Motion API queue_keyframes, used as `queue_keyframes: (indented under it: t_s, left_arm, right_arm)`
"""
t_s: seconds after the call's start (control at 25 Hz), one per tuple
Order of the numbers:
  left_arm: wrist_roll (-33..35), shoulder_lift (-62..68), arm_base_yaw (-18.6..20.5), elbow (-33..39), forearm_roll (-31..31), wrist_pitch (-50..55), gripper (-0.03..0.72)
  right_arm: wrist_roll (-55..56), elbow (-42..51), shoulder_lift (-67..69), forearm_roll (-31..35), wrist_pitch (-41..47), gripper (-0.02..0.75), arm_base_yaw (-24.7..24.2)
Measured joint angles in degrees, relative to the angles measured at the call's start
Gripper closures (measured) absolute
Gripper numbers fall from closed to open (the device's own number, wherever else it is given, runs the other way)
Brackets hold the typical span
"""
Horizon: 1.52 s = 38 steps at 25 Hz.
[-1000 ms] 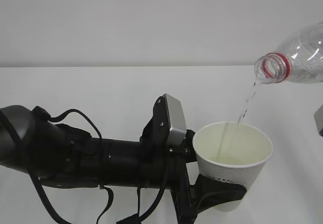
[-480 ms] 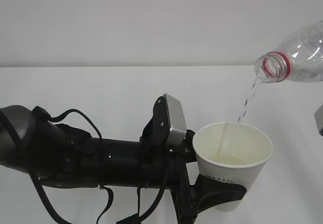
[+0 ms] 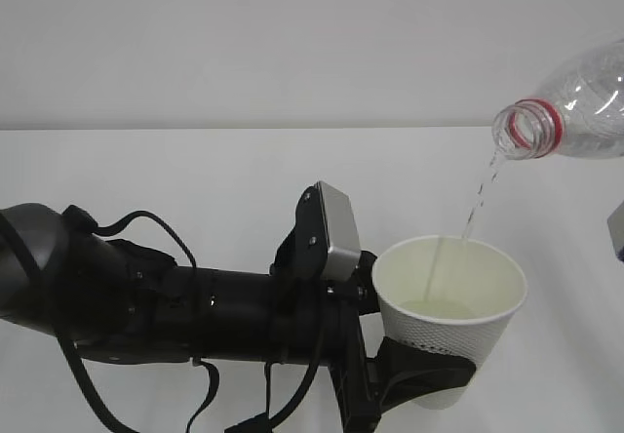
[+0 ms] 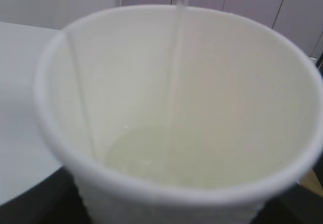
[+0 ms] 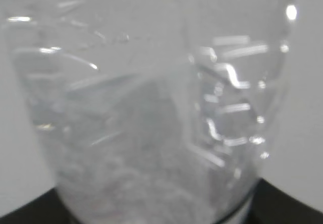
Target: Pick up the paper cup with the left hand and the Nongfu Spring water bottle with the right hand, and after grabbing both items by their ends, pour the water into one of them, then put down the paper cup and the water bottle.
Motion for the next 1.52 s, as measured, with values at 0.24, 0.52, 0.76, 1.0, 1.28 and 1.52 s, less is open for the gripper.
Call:
queue_keyframes:
  t_s: [0.24, 0.52, 0.76, 1.0, 1.28, 1.52]
  left_arm:
    - [0.0, 0.0, 0.0, 0.0, 0.0, 0.0, 0.145]
    - [0.0, 0.0, 0.0, 0.0, 0.0, 0.0, 0.145]
    - [0.0, 0.0, 0.0, 0.0, 0.0, 0.0, 0.145]
    - [0.0, 0.0, 0.0, 0.0, 0.0, 0.0, 0.145]
    - [0.0, 0.0, 0.0, 0.0, 0.0, 0.4, 0.145]
    - [0.0, 0.0, 0.0, 0.0, 0.0, 0.5, 0.145]
  right_arm:
    - [0.0, 0.0, 0.0, 0.0, -0.7, 0.351, 0.0]
    - [0.0, 0.0, 0.0, 0.1, -1.4, 0.351, 0.0]
    - [-0.1, 0.0, 0.0, 0.3, -1.4, 0.351, 0.0]
    - [-0.1, 0.0, 0.0, 0.5, -1.4, 0.351, 0.0]
    - [-0.1, 0.0, 0.0, 0.6, -1.4, 0.351, 0.0]
    - [-0.1, 0.0, 0.0, 0.6, -1.4, 0.351, 0.0]
